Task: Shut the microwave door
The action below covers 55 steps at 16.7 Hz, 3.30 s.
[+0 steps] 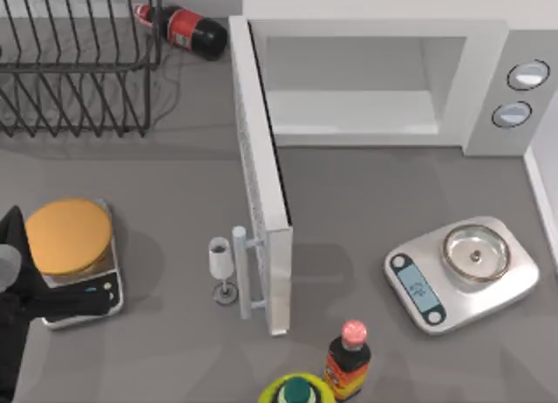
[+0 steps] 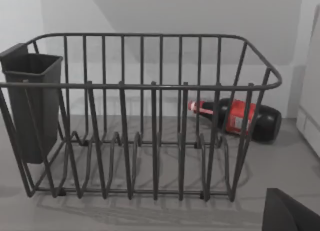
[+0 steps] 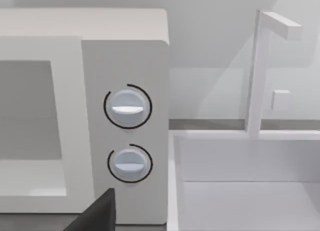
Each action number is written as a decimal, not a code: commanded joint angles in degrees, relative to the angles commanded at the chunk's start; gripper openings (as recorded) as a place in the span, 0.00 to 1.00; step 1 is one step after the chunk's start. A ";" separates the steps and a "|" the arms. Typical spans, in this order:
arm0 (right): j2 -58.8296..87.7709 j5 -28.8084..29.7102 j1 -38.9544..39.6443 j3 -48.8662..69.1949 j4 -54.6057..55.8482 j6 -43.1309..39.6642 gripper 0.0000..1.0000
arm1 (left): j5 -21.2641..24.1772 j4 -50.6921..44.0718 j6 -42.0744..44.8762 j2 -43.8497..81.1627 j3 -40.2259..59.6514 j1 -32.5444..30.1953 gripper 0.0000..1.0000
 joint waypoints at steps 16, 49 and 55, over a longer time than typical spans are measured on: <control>0.00 0.00 0.00 0.00 0.00 0.00 1.00 | -5.61 6.34 -2.74 15.80 4.96 -6.58 0.00; 0.00 0.00 0.00 0.00 0.00 0.00 1.00 | 10.21 -38.45 -27.97 38.61 43.88 2.80 0.00; 0.00 0.00 0.00 0.00 0.00 0.00 1.00 | 10.25 -34.46 -29.11 48.96 32.15 -3.56 0.00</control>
